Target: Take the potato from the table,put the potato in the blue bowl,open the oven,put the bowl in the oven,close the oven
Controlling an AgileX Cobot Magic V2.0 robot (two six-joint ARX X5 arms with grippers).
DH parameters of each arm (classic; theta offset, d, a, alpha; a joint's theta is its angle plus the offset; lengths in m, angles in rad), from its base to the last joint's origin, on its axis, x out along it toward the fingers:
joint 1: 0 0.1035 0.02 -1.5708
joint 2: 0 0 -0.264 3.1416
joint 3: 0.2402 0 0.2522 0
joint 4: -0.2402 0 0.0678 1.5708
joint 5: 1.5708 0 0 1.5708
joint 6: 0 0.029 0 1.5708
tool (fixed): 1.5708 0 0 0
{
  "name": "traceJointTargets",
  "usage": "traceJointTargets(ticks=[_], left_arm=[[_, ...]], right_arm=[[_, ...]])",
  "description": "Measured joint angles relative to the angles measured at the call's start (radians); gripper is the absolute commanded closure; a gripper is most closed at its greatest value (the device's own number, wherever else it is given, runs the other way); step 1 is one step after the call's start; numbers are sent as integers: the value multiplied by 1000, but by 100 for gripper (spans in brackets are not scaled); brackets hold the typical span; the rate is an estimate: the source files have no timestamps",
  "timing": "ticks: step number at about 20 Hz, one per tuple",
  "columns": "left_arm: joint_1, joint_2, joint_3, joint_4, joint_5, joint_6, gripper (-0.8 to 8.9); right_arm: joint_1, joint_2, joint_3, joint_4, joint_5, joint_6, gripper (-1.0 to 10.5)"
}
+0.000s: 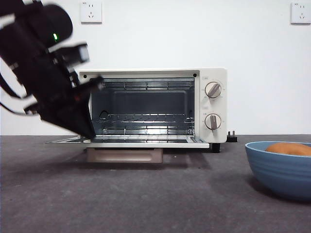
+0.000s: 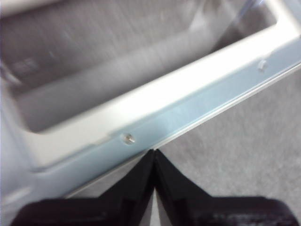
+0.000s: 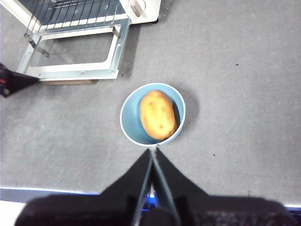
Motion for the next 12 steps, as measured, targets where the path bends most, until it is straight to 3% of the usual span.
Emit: traceJointTargets(ticks=[2, 4, 9, 12], left_arm=[[-7, -85, 4, -92, -2, 1, 819], [-26, -180, 4, -195, -1, 2, 819], [-72, -475, 4, -383, 0, 3, 819], [-78, -595, 4, -517, 0, 4, 819]], right_arm=[[0, 4, 0, 0, -42, 26, 937], [0, 24, -6, 0, -100, 61, 844], [0, 134, -170, 1, -102, 108, 810], [-2, 221, -257, 116, -100, 140, 810]])
